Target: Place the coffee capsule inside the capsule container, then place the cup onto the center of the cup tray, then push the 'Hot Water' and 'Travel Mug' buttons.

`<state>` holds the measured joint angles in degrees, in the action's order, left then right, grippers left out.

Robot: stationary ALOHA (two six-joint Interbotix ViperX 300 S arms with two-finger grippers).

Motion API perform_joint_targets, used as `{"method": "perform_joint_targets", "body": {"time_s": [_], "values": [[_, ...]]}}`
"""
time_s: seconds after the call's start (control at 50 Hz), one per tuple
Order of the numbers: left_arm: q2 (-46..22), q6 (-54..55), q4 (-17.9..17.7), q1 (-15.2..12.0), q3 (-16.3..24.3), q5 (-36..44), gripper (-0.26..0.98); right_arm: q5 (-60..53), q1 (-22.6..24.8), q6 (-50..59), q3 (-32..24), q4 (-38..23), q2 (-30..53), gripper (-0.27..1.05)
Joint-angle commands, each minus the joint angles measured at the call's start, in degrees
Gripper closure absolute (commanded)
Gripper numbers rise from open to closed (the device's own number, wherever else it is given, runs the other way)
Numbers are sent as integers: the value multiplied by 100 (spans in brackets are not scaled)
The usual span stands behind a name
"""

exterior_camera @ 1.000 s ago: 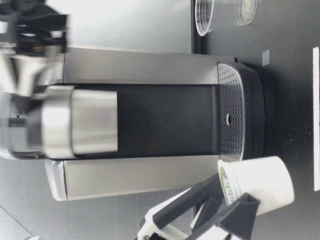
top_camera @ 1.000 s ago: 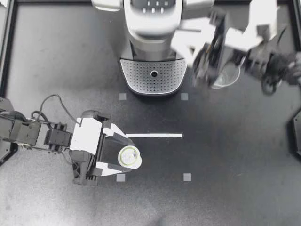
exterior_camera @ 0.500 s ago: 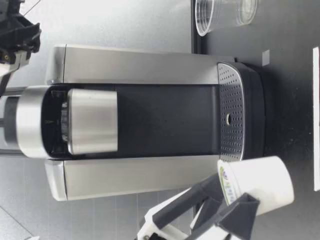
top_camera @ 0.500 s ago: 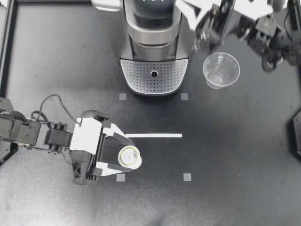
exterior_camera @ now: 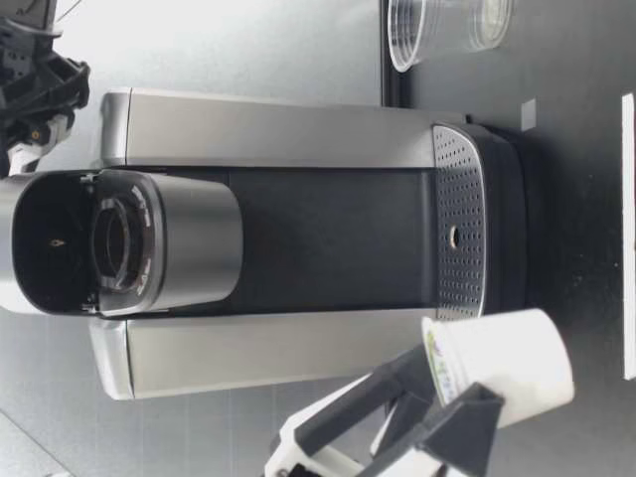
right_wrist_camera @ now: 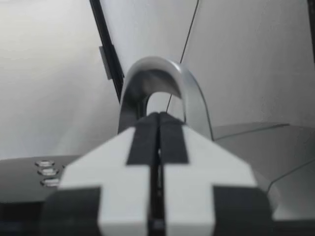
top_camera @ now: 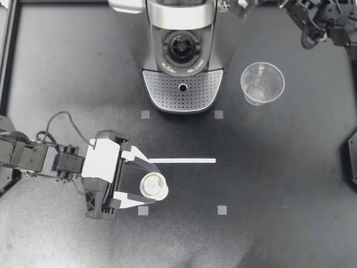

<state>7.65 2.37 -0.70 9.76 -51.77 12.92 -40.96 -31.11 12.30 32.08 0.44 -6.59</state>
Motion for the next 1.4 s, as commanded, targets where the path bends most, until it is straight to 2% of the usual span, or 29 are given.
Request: {"method": "perform_joint_targets", "body": {"time_s": [0.0,0.2,0.46,0.62,0.74,0.98,1.18,1.38], "values": [[176,-9,0,-9,158,62,21,35,-229,-9,-220,9,-26,70],[510,-255,44,-132,519,-264,21,9,9,167,-18,-193,-396,70],[1213,-1573,88,-756,1371,-1714,21,-26,598,308,606,-246,-1134,70],[1424,-2294,237,-984,1916,-2312,21,18,694,299,949,-316,-1459,70],[1494,-2602,659,-1116,2355,-2936,21,18,694,308,1143,-369,-1600,70],[1397,-2575,2136,-1134,2988,-3744,21,44,686,299,1266,-369,-1661,70],[1327,-2566,3023,-1134,3111,-3894,21,44,694,290,1310,-369,-1644,70],[1169,-2566,3472,-1143,3120,-3894,21,44,686,281,1345,-369,-1661,70]]}}
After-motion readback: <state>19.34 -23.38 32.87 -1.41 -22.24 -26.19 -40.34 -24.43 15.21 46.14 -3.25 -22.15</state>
